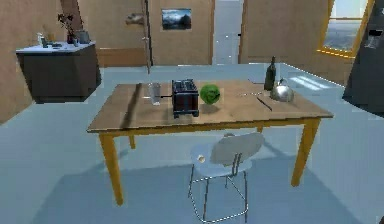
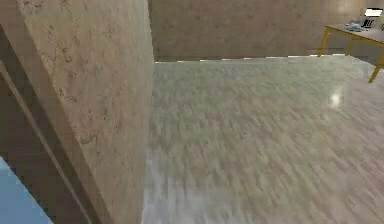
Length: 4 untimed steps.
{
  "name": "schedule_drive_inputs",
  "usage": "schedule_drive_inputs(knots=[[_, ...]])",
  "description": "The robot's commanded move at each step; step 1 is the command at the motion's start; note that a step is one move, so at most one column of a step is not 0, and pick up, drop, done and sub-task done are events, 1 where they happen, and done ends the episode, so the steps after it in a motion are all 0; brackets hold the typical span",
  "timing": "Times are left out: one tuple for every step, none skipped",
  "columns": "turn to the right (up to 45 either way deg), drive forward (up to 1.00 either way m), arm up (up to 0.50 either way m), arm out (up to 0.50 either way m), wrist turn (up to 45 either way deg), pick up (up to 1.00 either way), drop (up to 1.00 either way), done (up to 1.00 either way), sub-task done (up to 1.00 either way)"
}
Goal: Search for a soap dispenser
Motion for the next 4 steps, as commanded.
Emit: schedule_drive_inputs(knots=[[0.0,0.40,0.00,0.00,0.0,0.00,0.00,0.00,0.00],[-45.0,0.00,0.00,0.00,0.0,0.00,0.00,0.00,0.00],[-21.0,0.00,0.00,0.00,0.0,0.00,0.00,0.00,0.00],[0.0,1.00,0.00,0.00,0.0,0.00,0.00,0.00,0.00]])
